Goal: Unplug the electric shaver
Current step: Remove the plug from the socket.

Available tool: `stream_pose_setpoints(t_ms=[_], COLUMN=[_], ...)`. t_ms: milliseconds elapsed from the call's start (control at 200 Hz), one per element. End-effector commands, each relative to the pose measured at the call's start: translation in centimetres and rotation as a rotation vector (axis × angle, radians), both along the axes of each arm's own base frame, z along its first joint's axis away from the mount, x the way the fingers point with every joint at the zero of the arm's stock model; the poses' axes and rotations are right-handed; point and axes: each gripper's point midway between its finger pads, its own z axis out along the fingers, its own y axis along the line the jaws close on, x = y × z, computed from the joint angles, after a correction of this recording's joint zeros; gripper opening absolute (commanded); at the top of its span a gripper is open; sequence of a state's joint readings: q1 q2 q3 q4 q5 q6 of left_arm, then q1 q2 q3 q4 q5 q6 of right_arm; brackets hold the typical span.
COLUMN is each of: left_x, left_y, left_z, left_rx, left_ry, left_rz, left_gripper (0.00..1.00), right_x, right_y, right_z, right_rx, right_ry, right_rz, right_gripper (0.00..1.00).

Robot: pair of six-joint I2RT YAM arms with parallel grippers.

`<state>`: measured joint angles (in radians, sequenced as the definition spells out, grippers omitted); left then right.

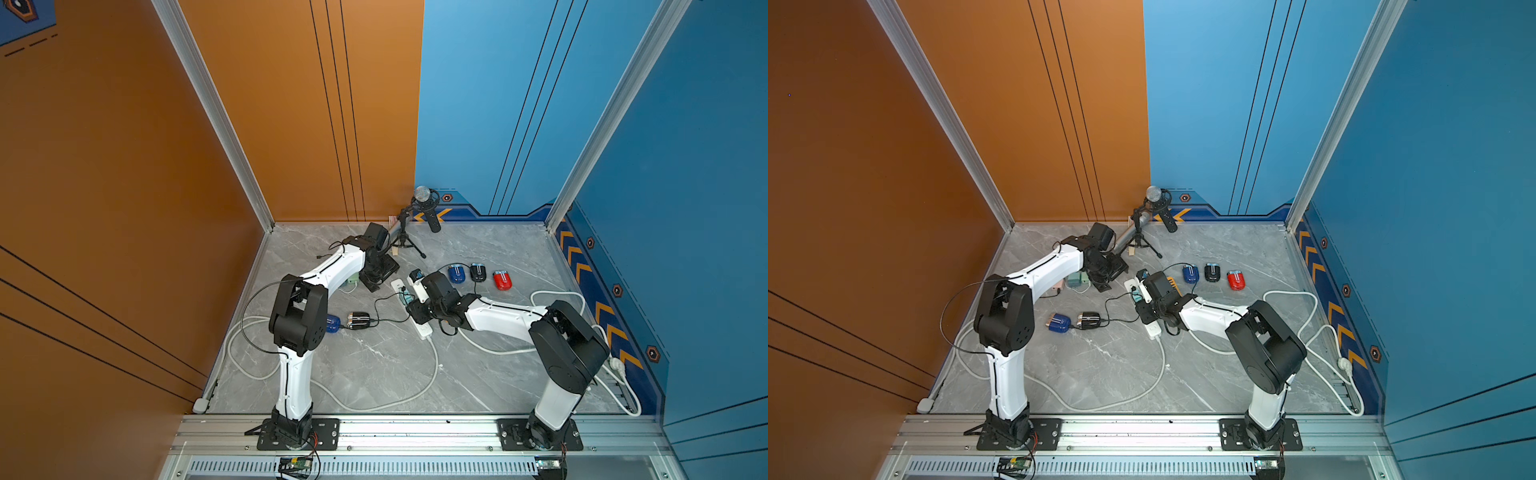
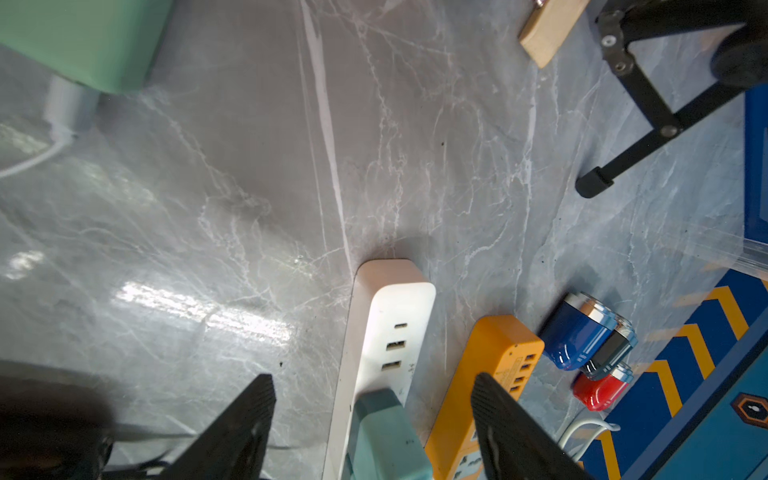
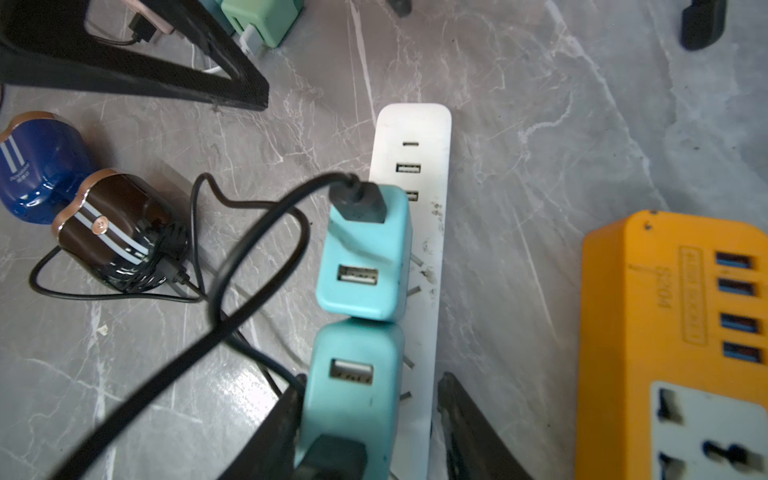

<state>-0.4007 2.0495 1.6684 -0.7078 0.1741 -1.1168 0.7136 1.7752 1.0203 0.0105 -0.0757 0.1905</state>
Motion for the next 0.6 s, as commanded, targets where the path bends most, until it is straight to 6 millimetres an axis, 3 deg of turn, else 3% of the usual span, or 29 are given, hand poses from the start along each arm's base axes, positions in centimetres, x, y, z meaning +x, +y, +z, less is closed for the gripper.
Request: stream_pose_setpoints(t_ms=[0,80,160,200,430,595], left_x=[0.1,0.1,0.1,0.1,0.2,0.4], left_y=[-0.6,-0.7,-0.7,-0.7,-0.8,-0.9], left_z=[0.3,0.2,0.2,0.2,0.1,-0.1], left_rx=[-0.005,-0.006,-0.004,-0.004,-0.003,-0.006], left_ry=[0.012,0.014,0.015,0.015,0.014,0.018], left_rz=[0.004,0.007,0.014,0.014,0.013,0.014], left_gripper=[0.77,0.78,0.78,0.78,0.78,0.78], right_x=[0.4,0.3,-0.2,-0.4,-1.5,-1.1], right_y=[-1.0,-0.7,-0.4,-0.7,-3.7,-3.7], right_z=[-1.1,-0.8,0.4,0.9,1.8,1.0], right_rx=[-0.04,-0.02,0.003,0.007,-0.035,-0.057], right_ry=[-0.014,-0.016,-0.044,-0.063,-0.105,-0.128], right_rz=[-0.049,-0.036,-0.02,-0.023,-0.039,-0.032], right_gripper=[0.46,0.49,0.62,0.64,0.64,0.6])
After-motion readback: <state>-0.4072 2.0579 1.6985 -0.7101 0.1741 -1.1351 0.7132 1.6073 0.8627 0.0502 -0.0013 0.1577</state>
